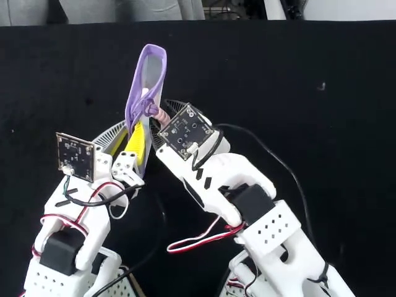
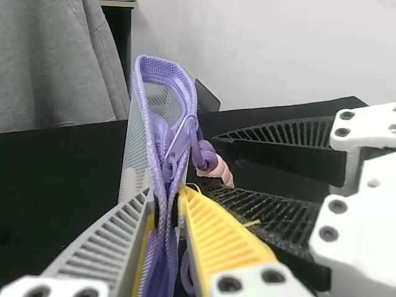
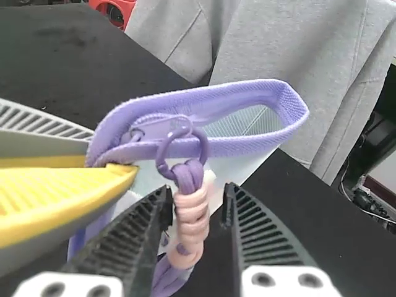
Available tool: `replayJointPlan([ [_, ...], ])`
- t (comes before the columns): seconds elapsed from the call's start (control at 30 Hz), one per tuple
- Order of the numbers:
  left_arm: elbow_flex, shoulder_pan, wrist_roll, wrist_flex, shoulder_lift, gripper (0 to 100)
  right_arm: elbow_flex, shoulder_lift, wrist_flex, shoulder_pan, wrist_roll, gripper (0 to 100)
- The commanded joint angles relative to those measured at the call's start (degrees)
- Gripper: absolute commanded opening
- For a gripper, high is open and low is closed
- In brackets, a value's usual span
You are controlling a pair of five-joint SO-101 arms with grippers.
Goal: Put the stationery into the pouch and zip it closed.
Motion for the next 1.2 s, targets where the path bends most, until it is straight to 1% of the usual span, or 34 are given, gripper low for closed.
replayJointPlan([
  [0.0,-0.04,0.04,-0.62,0.00,0.35,3,1.01,-0.92,-1.76,0.70,0.35,13.1],
  [0.1,-0.04,0.04,-0.70,0.00,0.35,3,1.01,-1.19,-1.41,0.88,0.35,11.9],
  [0.23,0.13,0.04,-0.70,-0.18,0.35,3,0.57,-1.27,-0.70,1.05,0.35,0.7],
  [0.3,0.13,0.04,-0.70,-0.26,0.35,3,0.57,-1.27,-0.62,1.05,0.35,2.8],
  [0.37,0.13,0.04,-0.70,-0.26,0.35,3,0.57,-1.27,-0.70,1.32,0.44,1.5],
  [0.5,0.22,-0.04,-0.79,-0.35,0.35,3,-2.15,-1.36,0.79,5.01,0.44,1.1],
  [0.6,0.22,-0.04,-0.79,-0.35,0.35,3,-7.78,-1.36,4.57,8.18,0.44,1.1],
  [0.73,0.22,-0.04,-0.79,-0.35,0.35,3,-17.19,-1.01,9.93,9.14,0.97,1.1],
  [0.9,-0.04,0.04,-1.23,-0.09,0.35,3,-25.63,-0.92,15.03,8.88,7.21,1.1],
  [1.03,0.04,0.66,-5.63,0.00,0.35,3,-29.23,-0.84,16.62,8.88,9.23,1.1],
  [1.17,0.04,0.48,-5.98,0.09,0.35,3,-30.81,-0.75,16.44,9.14,11.60,1.1],
])
